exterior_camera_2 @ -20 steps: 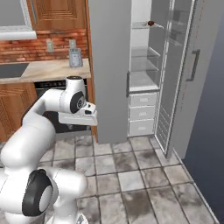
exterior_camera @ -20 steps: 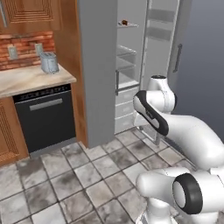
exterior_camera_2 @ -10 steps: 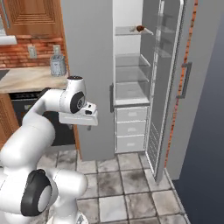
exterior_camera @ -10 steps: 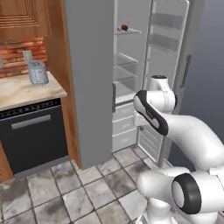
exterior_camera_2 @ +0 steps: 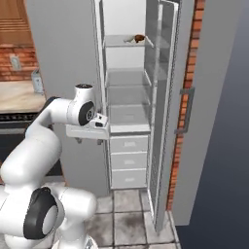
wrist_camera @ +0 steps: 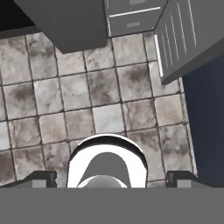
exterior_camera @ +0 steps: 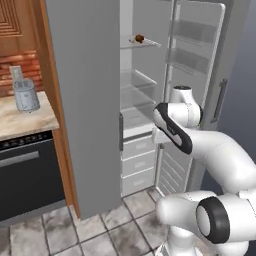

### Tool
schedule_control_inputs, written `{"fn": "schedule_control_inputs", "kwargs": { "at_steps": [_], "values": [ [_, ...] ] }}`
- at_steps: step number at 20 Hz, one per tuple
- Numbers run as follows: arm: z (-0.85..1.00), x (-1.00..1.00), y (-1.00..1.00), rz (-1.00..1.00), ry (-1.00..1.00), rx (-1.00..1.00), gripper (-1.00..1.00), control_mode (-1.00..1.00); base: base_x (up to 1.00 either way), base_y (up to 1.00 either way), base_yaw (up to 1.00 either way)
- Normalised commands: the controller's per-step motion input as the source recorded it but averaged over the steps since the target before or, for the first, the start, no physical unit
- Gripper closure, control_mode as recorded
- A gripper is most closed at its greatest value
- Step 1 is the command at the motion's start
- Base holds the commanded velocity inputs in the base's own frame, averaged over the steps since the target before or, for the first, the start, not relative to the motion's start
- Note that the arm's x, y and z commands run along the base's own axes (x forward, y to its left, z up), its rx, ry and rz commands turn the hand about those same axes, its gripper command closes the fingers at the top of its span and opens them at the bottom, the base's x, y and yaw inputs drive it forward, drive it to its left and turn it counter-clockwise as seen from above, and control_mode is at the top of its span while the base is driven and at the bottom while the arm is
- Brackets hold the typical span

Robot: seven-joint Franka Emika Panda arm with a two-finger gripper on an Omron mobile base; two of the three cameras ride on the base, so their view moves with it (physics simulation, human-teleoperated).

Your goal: Gather the mushroom and lime from the fridge and place them on a tray on the dining counter. Then gather the chicken drumstick and fish from the fridge and place them on the other tray.

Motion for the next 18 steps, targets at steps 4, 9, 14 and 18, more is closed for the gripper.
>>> {"fn": "schedule_control_inputs", "kwargs": {
  "at_steps": [4,9,14,18],
  "values": [
    [0.0,0.0,0.0,0.0,0.0,0.0,-1.0,1.0,0.73,-0.37,0.14],
    [0.0,0.0,0.0,0.0,0.0,0.0,-1.0,1.0,0.72,-0.13,0.02],
    [0.0,0.0,0.0,0.0,0.0,0.0,-1.0,1.0,0.69,-0.03,0.03],
    [0.0,0.0,0.0,0.0,0.0,0.0,-1.0,1.0,0.8,-0.14,0.0]
  ]
}}
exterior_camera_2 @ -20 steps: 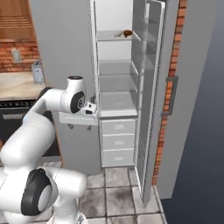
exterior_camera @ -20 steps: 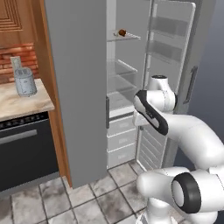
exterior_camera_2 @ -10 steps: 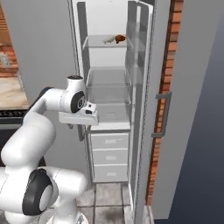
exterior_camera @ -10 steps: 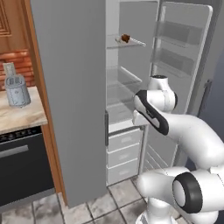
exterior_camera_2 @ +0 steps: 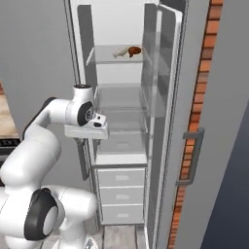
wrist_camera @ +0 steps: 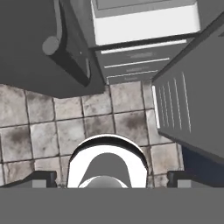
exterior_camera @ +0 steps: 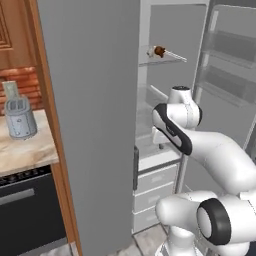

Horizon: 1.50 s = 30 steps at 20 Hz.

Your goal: Gather the mushroom and lime from the fridge and place them on a tray on the dining counter. Then gather the chicken drumstick and fish from the fridge and place them on the other tray.

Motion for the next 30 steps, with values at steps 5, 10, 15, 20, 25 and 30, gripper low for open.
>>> {"fn": "schedule_control_inputs", "kwargs": {
  "at_steps": [5,10,15,20,25,30],
  "values": [
    [0.0,0.0,0.0,0.0,0.0,0.0,-1.0,1.0,0.36,-0.63,0.09],
    [0.0,0.0,0.0,0.0,0.0,0.0,-1.0,1.0,0.19,-0.88,0.13],
    [0.0,0.0,0.0,0.0,0.0,0.0,-1.0,1.0,0.55,-0.52,0.18],
    [0.0,0.0,0.0,0.0,0.0,0.0,-1.0,1.0,0.5,-0.6,0.18],
    [0.0,0.0,0.0,0.0,0.0,0.0,-1.0,1.0,0.5,-0.5,0.07],
    [0.0,0.0,0.0,0.0,0.0,0.0,-1.0,1.0,0.53,-0.34,0.0]
  ]
}}
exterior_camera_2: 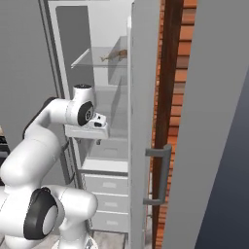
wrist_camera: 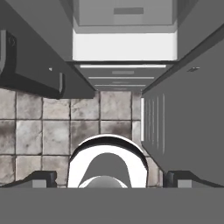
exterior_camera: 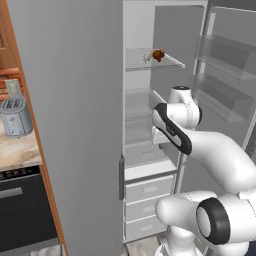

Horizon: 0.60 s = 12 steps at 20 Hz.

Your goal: Gather the mushroom and lime from the fridge and place them on a tray on the dining counter. Then gather the chicken drumstick and fish from the fridge and place them on the other tray.

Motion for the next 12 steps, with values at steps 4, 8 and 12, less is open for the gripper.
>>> {"fn": "schedule_control_inputs", "kwargs": {
  "at_steps": [4,8,12],
  "values": [
    [0.0,0.0,0.0,0.0,0.0,0.0,-1.0,1.0,0.55,-0.38,0.0],
    [0.0,0.0,0.0,0.0,0.0,0.0,-1.0,1.0,0.73,-0.19,0.06],
    [0.0,0.0,0.0,0.0,0.0,0.0,-1.0,1.0,0.58,-0.02,0.03]
  ]
}}
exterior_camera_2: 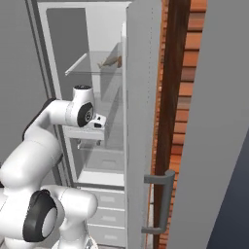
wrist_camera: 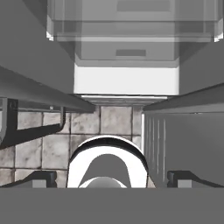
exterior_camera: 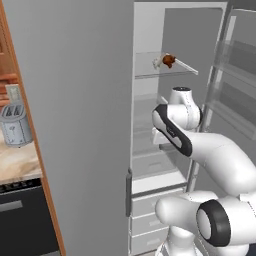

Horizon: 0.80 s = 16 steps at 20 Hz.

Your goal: Gather the mushroom and lime from the fridge and place them on a tray on the dining counter. Then gather the chicken drumstick and fish from the fridge and place them on the other tray.

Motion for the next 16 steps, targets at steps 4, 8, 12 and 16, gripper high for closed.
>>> {"fn": "schedule_control_inputs", "kwargs": {
  "at_steps": [4,8,12,16],
  "values": [
    [0.0,0.0,0.0,0.0,0.0,0.0,-1.0,1.0,0.23,-0.1,0.0],
    [0.0,0.0,0.0,0.0,0.0,0.0,-1.0,1.0,0.1,-0.49,0.0],
    [0.0,0.0,0.0,0.0,0.0,0.0,-1.0,1.0,0.26,-0.14,0.0],
    [0.0,0.0,0.0,0.0,0.0,0.0,-1.0,1.0,0.41,-0.01,0.06]
  ]
}}
